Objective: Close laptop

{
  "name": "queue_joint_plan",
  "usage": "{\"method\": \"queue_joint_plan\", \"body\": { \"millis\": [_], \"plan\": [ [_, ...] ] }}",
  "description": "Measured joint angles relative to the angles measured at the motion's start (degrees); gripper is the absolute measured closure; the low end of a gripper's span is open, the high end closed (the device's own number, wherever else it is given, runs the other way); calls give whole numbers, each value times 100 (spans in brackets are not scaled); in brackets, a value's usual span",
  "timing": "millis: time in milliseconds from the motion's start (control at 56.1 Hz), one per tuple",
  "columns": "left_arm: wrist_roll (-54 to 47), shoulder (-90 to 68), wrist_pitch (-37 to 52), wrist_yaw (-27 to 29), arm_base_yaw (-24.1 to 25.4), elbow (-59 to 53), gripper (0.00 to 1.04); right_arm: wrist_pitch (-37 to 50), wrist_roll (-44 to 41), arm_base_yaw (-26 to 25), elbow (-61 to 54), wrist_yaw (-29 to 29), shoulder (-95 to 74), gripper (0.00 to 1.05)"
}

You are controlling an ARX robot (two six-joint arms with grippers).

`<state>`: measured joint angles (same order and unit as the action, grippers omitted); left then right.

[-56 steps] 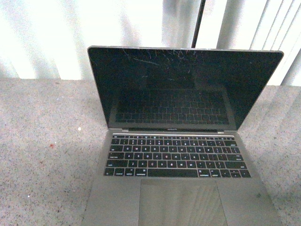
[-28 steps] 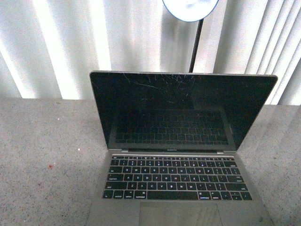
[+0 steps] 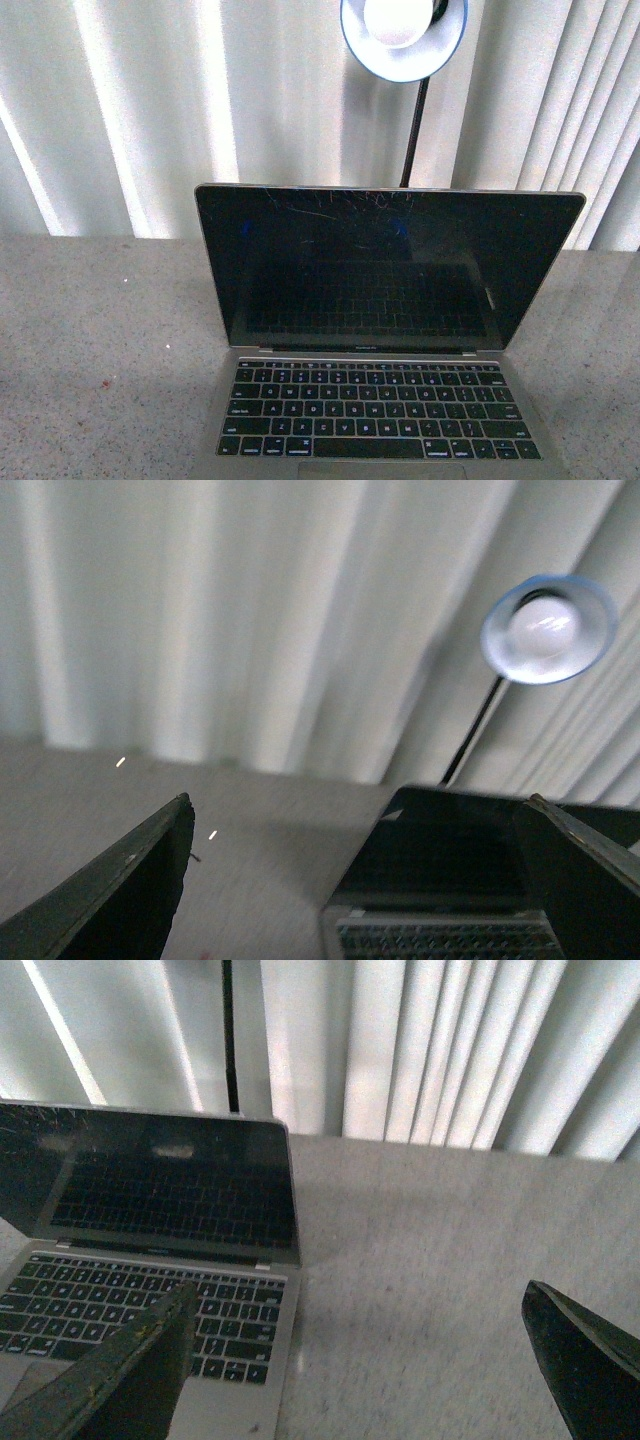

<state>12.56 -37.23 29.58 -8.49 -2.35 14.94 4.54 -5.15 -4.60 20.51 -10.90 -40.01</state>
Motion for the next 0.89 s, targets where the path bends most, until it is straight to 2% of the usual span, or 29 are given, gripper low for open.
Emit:
{"method": "queue_joint_plan", "body": {
  "millis": [107,178,321,392,571,802,891],
  "plan": [
    [-361,-1349,627,-560,-203,868,7,573,-629,107,348,-428,-927,7],
    [-564,-2402,1064,-562,-302,1449,7,1014,-1143,234,595,-776,-1432,7],
    [-776,-4048,916,-437,-474,2573,7,1268,-1563,514,1093,-1512,-2129,7],
    [-1005,-4662,409,13,-752,3250,7,1386,-1790,643,1333,-1556,-2603,7],
    [-1554,-5143,-162,63,-1193,3995,7,1294,-2127,638,1980,-1558,-3519,7],
    [-2216,-5401,-992,433,-1311,4328,7,1005,-2406,518,2887,-1620,-4146,7],
    [-2411,-5517,-1296,616,-1331,4433,7,992,-2516,551,3091,-1600,-4378,21]
  ]
}}
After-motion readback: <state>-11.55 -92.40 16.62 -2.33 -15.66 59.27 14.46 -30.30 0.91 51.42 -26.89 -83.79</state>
